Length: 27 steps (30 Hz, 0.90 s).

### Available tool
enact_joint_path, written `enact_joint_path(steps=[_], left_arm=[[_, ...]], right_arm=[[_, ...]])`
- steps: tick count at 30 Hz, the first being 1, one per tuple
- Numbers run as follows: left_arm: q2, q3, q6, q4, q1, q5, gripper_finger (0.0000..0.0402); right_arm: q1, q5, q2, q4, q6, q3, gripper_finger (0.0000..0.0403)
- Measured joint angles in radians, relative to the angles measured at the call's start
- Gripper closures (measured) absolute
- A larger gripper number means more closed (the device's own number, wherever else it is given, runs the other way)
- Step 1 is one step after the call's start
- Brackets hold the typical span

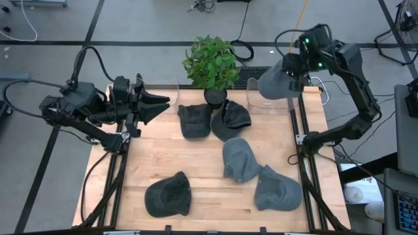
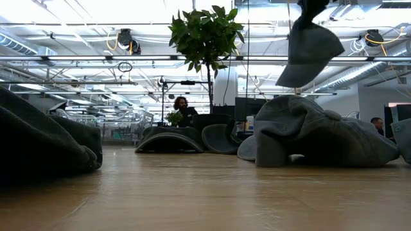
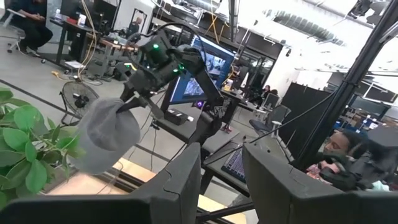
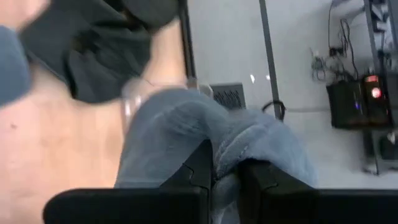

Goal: Pick & Place hat
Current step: Put the top left gray cap into the right transparent bin

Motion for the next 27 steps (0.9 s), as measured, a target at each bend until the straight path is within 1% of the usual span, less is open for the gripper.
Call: enact_joint_path(steps=[3, 7, 12, 15, 23, 27], left_arm=[[0.000, 0.000, -0.002, 0.000, 0.000, 0.000, 0.0275], [0.000, 0.000, -0.002, 0.000, 0.000, 0.000, 0.0275], [-0.005, 0.000, -0.002, -0.002, 0.000, 0.000, 0.0275], [-0.012, 0.000, -0.001, 0.000, 0.000, 0.000, 0.0275], [-0.030, 0.000, -0.023, 0.002, 0.000, 0.002, 0.0275], [-0.040, 0.000, -0.026, -0.001, 0.000, 0.032, 0.0275]], right_arm=[[-0.053, 0.003, 0.026, 0.029, -0.005, 0.000, 0.0379], [-0.117, 0.050, 0.041, 0.078, 0.024, 0.000, 0.0379], [-0.166, 0.057, 0.076, 0.056, 0.085, 0.000, 0.0379], [-0.185, 0.062, 0.092, 0.056, 0.121, 0.000, 0.0379], [-0.192, 0.184, 0.145, 0.012, 0.225, 0.000, 0.0379], [-0.193, 0.212, 0.158, -0.020, 0.282, -0.001, 0.0379]])
